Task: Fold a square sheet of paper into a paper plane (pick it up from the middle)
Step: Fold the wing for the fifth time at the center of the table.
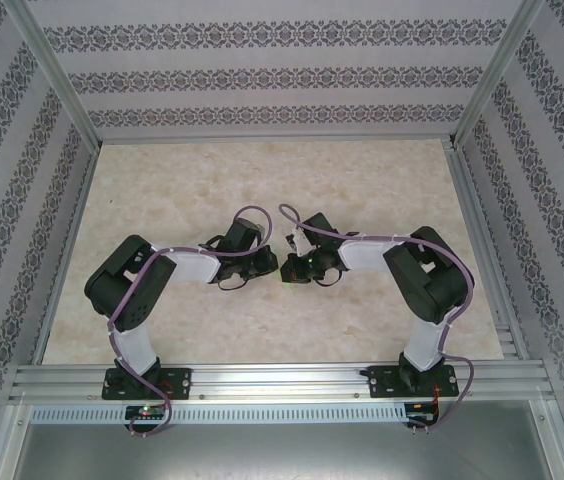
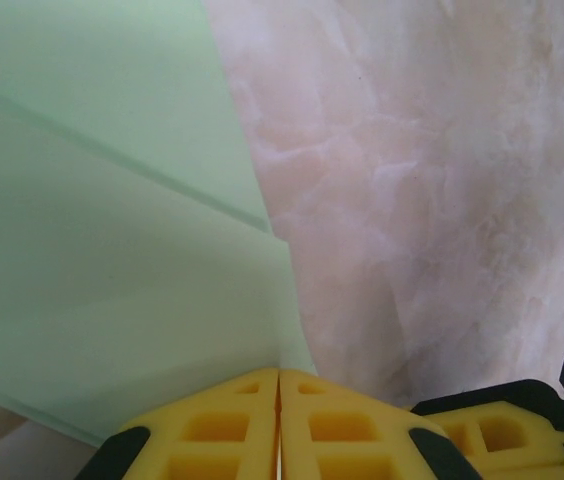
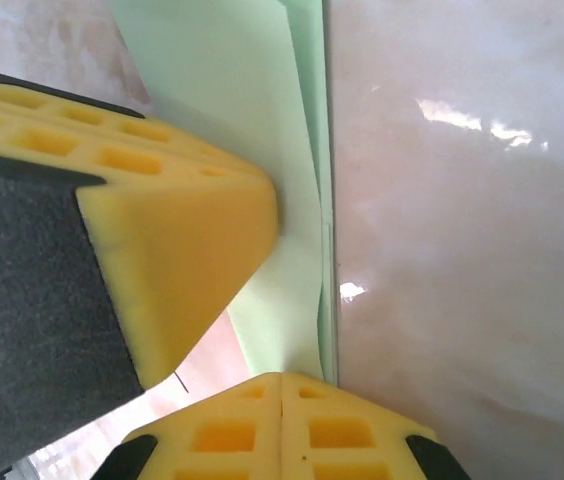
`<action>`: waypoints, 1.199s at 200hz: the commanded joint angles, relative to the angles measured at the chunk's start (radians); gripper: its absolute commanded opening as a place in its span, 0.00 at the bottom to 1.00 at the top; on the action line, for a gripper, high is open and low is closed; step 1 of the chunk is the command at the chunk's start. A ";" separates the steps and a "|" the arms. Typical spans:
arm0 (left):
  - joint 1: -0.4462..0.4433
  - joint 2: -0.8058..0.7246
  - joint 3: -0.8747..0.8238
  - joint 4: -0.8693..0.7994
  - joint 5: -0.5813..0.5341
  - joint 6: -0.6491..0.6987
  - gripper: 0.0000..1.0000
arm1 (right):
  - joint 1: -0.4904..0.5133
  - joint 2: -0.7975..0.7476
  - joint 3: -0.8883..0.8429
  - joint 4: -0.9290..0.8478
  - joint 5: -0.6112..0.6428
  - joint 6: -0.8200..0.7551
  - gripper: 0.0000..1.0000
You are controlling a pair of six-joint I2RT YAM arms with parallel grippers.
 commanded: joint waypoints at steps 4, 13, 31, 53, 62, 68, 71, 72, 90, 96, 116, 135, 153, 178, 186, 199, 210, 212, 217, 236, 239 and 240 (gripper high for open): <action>0.018 -0.026 -0.015 -0.068 -0.092 -0.012 0.10 | -0.003 0.030 -0.010 -0.044 0.087 -0.017 0.05; 0.030 -0.036 -0.019 -0.080 -0.113 -0.013 0.10 | -0.004 0.033 -0.019 -0.052 0.094 -0.017 0.05; 0.058 -0.059 -0.027 -0.107 -0.178 -0.024 0.10 | -0.004 0.041 -0.033 -0.071 0.117 -0.021 0.05; 0.101 -0.064 -0.050 -0.090 -0.228 -0.036 0.10 | -0.005 0.047 -0.050 -0.074 0.128 -0.018 0.05; 0.117 -0.061 -0.060 -0.069 -0.235 -0.037 0.10 | -0.004 0.049 -0.052 -0.072 0.128 -0.018 0.05; 0.128 -0.059 -0.063 -0.059 -0.233 -0.035 0.10 | -0.004 0.051 -0.054 -0.070 0.128 -0.015 0.05; 0.134 -0.057 -0.064 -0.057 -0.234 -0.035 0.10 | -0.005 0.050 -0.055 -0.070 0.127 -0.014 0.05; 0.135 -0.057 -0.065 -0.055 -0.236 -0.035 0.10 | -0.005 0.051 -0.056 -0.069 0.126 -0.013 0.05; 0.161 -0.054 -0.069 -0.044 -0.246 -0.033 0.10 | -0.003 0.057 -0.054 -0.067 0.125 -0.012 0.05; 0.170 -0.054 -0.070 -0.046 -0.254 -0.031 0.10 | -0.002 0.057 -0.054 -0.068 0.125 -0.013 0.05; 0.203 -0.060 -0.080 -0.044 -0.259 -0.017 0.10 | 0.000 0.059 -0.053 -0.067 0.122 -0.012 0.05; 0.224 -0.072 -0.078 -0.034 -0.246 0.012 0.10 | 0.001 0.061 -0.051 -0.070 0.123 -0.012 0.05; 0.233 -0.095 -0.066 -0.041 -0.246 0.036 0.11 | 0.002 0.064 -0.052 -0.070 0.122 -0.011 0.05; 0.241 -0.119 -0.048 -0.020 -0.203 0.073 0.11 | 0.004 0.067 -0.052 -0.071 0.119 -0.012 0.05; 0.240 -0.130 -0.048 0.003 -0.166 0.079 0.11 | 0.005 0.068 -0.051 -0.070 0.119 -0.013 0.05; 0.234 -0.153 -0.058 0.060 -0.106 0.077 0.11 | 0.006 0.067 -0.051 -0.073 0.118 -0.013 0.05; 0.223 -0.172 -0.063 0.085 -0.077 0.071 0.11 | 0.006 0.069 -0.051 -0.071 0.119 -0.011 0.06; 0.220 -0.175 -0.063 0.087 -0.074 0.071 0.11 | 0.007 0.069 -0.050 -0.071 0.118 -0.013 0.06; 0.212 -0.181 -0.065 0.092 -0.070 0.071 0.11 | 0.007 0.069 -0.049 -0.071 0.117 -0.012 0.06; 0.179 -0.183 -0.060 0.100 -0.067 0.068 0.12 | 0.009 0.073 -0.050 -0.072 0.118 -0.010 0.06; 0.175 -0.177 -0.058 0.099 -0.065 0.067 0.12 | 0.008 0.074 -0.051 -0.071 0.118 -0.010 0.06; 0.174 -0.176 -0.056 0.100 -0.063 0.066 0.12 | 0.009 0.075 -0.051 -0.071 0.118 -0.011 0.06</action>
